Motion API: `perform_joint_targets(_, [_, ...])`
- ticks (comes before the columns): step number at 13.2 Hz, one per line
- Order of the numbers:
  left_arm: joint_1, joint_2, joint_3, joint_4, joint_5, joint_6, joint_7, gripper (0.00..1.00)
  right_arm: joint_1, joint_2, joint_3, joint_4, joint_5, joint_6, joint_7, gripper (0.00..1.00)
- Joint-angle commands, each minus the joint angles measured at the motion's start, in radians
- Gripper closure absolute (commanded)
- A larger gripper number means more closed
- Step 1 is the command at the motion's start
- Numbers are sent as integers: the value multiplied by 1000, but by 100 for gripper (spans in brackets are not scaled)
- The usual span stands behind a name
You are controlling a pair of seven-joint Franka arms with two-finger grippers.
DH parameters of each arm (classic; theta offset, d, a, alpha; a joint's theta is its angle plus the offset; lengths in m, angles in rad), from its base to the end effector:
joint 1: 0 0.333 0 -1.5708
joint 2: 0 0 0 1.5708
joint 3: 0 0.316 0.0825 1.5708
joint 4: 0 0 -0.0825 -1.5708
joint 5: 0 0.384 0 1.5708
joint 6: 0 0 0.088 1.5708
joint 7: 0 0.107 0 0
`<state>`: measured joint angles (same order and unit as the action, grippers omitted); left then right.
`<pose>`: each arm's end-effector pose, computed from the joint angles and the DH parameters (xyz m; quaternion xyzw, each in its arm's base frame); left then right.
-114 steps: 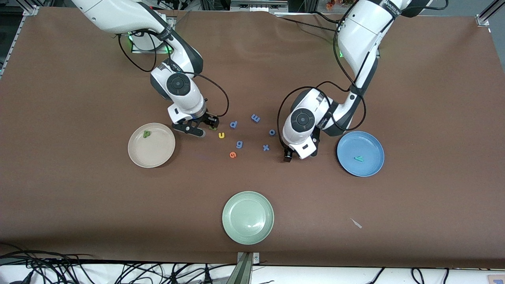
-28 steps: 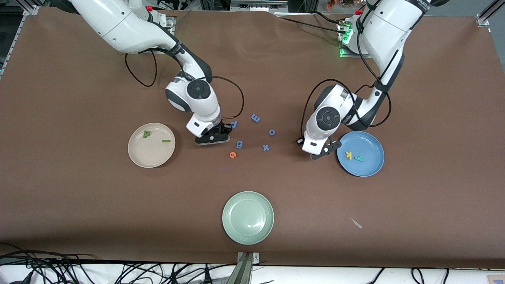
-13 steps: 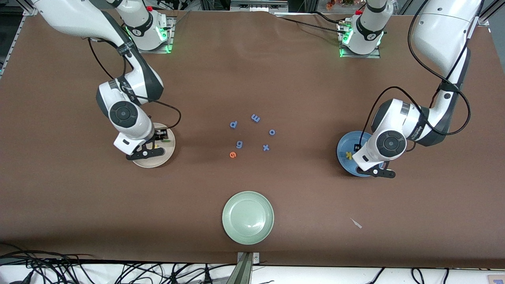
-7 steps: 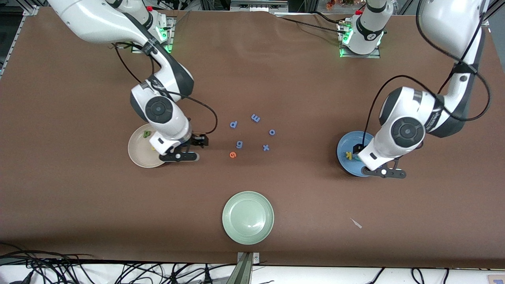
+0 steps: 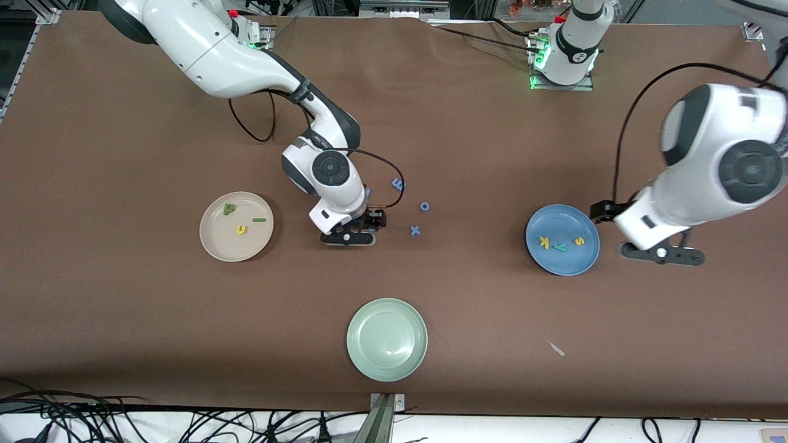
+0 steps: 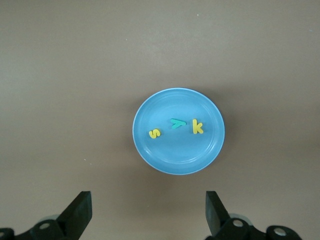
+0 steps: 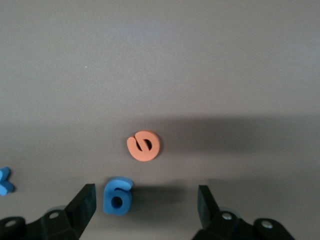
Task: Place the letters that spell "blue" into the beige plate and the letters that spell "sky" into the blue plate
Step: 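Grasp the orange e with the right gripper while the left gripper retracts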
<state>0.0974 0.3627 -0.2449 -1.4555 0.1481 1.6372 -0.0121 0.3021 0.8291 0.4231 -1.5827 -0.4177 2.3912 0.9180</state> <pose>0.6459 -0.0589 0.4697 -0.9932 0.0746 0.0822 0.0363 0.5546 0.4300 0.1845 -0.9993 0.0135 -0.0200 0.0302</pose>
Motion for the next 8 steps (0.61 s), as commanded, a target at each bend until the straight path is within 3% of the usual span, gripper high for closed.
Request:
perform_joint_targets(1, [18, -63, 77, 9, -80, -31, 170, 0, -1, 27, -9, 47, -76, 14, -4, 12])
perform_joint_targets(4, [-147, -166, 296, -66, -160, 19, 198, 0, 2, 48, -15, 96, -116, 26, -36, 11])
perform_joint_targets(6, [-177, -247, 329, -181, -171, 122, 198, 0, 3, 70, -21, 98, -127, 65, -36, 11])
perform_joint_targets(8, [-182, -284, 329, -217, -168, 124, 186, 0, 15, 73, -23, 92, -133, 66, -27, 12])
